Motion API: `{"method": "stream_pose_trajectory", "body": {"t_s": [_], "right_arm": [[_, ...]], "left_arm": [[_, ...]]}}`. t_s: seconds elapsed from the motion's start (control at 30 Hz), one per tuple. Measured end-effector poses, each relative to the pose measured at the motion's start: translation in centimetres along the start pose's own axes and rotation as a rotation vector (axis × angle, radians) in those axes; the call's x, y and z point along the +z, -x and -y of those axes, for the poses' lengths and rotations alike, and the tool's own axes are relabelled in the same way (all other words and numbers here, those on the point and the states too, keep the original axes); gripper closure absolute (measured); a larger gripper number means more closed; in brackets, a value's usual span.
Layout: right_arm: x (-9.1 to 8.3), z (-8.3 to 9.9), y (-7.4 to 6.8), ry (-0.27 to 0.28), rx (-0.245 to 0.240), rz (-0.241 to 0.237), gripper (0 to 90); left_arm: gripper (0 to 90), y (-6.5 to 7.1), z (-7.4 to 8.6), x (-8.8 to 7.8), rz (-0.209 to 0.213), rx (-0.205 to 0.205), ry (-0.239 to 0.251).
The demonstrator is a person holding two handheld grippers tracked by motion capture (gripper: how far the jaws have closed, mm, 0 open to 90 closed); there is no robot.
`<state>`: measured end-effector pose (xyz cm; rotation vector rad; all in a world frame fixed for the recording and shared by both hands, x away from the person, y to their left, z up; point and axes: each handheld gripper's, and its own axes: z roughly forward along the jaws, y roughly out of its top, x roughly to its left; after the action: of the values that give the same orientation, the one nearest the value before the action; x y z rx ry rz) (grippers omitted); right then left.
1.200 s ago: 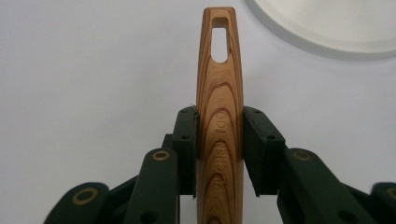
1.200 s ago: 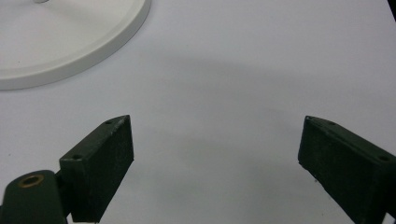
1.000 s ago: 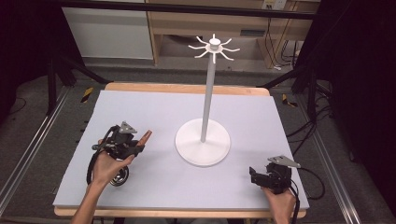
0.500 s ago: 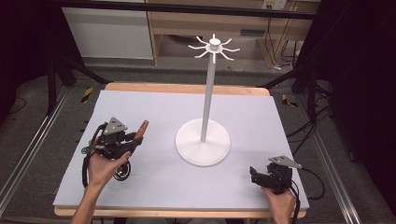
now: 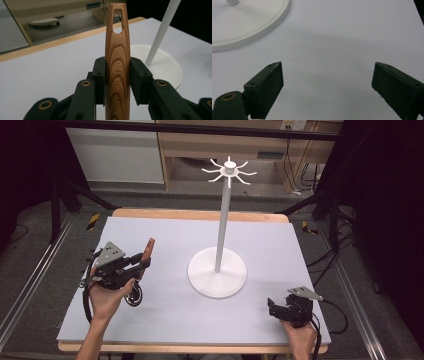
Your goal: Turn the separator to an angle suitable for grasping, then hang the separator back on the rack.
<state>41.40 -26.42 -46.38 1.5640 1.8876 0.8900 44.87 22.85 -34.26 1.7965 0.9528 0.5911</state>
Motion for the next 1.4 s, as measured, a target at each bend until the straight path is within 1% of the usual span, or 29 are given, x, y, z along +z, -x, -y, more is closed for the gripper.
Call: {"method": "stream_pose_trajectory", "body": {"t_s": [0.03, 0.07, 0.13, 0.2, 0.23, 0.3, 0.37, 0.4, 0.43, 0.5, 0.53, 0.57, 0.6, 0.63, 0.67, 0.73, 0.77, 0.83, 0.87, 0.93, 1.0, 1.03, 1.1, 1.13, 1.2, 1.27, 1.3, 1.4], "right_arm": [[0.0, 0.0, 0.0, 0.001, -0.007, -0.001, 10.8], [0.0, 0.0, 0.0, 0.001, -0.007, -0.001, 10.8], [0.0, 0.0, -0.1, 0.001, 0.0, -0.003, 10.8], [0.0, 0.0, 0.0, 0.0, 0.0, -0.003, 10.8], [0.0, 0.0, 0.0, 0.001, 0.0, -0.003, 10.8], [0.0, 0.0, 0.0, 0.003, 0.002, -0.003, 10.8], [0.0, 0.0, 0.0, 0.002, 0.001, -0.001, 10.8], [0.0, 0.0, 0.0, 0.002, 0.001, -0.001, 10.8], [0.0, 0.0, 0.0, -0.001, -0.001, 0.001, 10.8], [0.0, 0.0, -0.1, -0.001, -0.001, 0.001, 10.8], [0.0, 0.1, -0.1, -0.003, 0.001, 0.001, 10.8], [0.0, 0.1, -0.1, 0.0, -0.002, -0.002, 10.8], [0.0, 0.1, -0.1, 0.0, -0.002, -0.002, 10.8], [0.0, 0.0, -0.1, 0.0, -0.006, 0.0, 10.8], [0.0, 0.0, -0.1, 0.0, -0.006, 0.0, 10.8], [-0.1, 0.0, -0.1, 0.005, -0.003, -0.002, 10.8], [-0.1, 0.0, -0.1, 0.004, 0.001, -0.004, 10.8], [0.0, 0.0, -0.1, 0.007, -0.002, -0.006, 10.8], [0.0, 0.0, -0.1, 0.007, -0.002, -0.006, 10.8], [-0.1, 0.0, -0.1, 0.008, -0.008, -0.006, 10.8], [-0.2, 0.0, -0.1, 0.011, -0.01, -0.005, 10.8], [-0.2, 0.0, 0.0, 0.013, -0.011, -0.003, 10.8], [-0.2, 0.0, 0.1, 0.015, -0.003, -0.006, 10.8], [-0.2, 0.0, 0.1, 0.015, -0.003, -0.006, 10.8], [-0.1, 0.0, 0.1, 0.013, -0.006, -0.005, 10.8], [-0.1, -0.1, 0.0, 0.013, -0.003, -0.005, 10.8], [-0.1, 0.0, 0.0, 0.013, -0.005, -0.006, 10.8], [-0.2, 0.0, -0.1, 0.014, -0.007, -0.004, 10.8]], "left_arm": [[67.4, 0.1, -0.3, -0.2, -0.003, 0.001, 0.018], [67.4, 0.1, -0.3, -0.2, -0.003, 0.001, 0.018], [67.4, 0.4, -0.8, -0.4, 0.006, -0.004, 0.042], [67.4, 0.5, -1.0, -0.5, 0.011, -0.002, 0.047], [67.3, 0.7, -1.5, -0.6, 0.013, 0.006, 0.059], [67.3, 0.8, -1.8, -0.6, 0.015, 0.007, 0.065], [67.3, 1.2, -2.5, -0.9, 0.018, 0.016, 0.089], [67.3, 1.2, -2.5, -0.9, 0.018, 0.016, 0.089], [67.4, 1.4, -2.9, -1.0, 0.022, 0.018, 0.106], [67.3, 1.5, -3.2, -1.1, 0.023, 0.02, 0.113], [67.3, 1.6, -3.4, -1.1, 0.025, 0.02, 0.121], [67.4, 1.7, -3.8, -1.3, 0.026, 0.02, 0.143], [67.3, 1.7, -3.8, -1.3, 0.026, 0.02, 0.143], [67.3, 1.7, -4.2, -1.4, 0.033, 0.011, 0.157], [67.3, 1.7, -4.2, -1.4, 0.033, 0.011, 0.157], [67.3, 1.8, -4.9, -1.6, 0.033, 0.013, 0.166], [67.3, 1.8, -4.9, -1.6, 0.033, 0.013, 0.166], [67.3, 1.8, -5.7, -1.7, 0.043, 0.006, 0.184], [67.3, 1.8, -5.7, -1.7, 0.043, 0.006, 0.184], [67.3, 1.9, -6.2, -1.8, 0.047, 0.009, 0.203], [67.3, 2.2, -6.7, -1.9, 0.051, 0.017, 0.214], [67.4, 2.3, -7.0, -1.8, 0.054, 0.014, 0.223], [67.3, 2.8, -7.8, -1.8, 0.06, 0.031, 0.23], [67.3, 2.8, -7.8, -1.8, 0.06, 0.031, 0.23], [67.4, 3.3, -8.6, -1.8, 0.07, 0.038, 0.239], [67.3, 3.5, -8.8, -1.9, 0.077, 0.044, 0.241], [67.3, 3.9, -9.2, -1.9, 0.081, 0.051, 0.245], [67.3, 4.1, -9.6, -1.9, 0.083, 0.055, 0.249]]}}
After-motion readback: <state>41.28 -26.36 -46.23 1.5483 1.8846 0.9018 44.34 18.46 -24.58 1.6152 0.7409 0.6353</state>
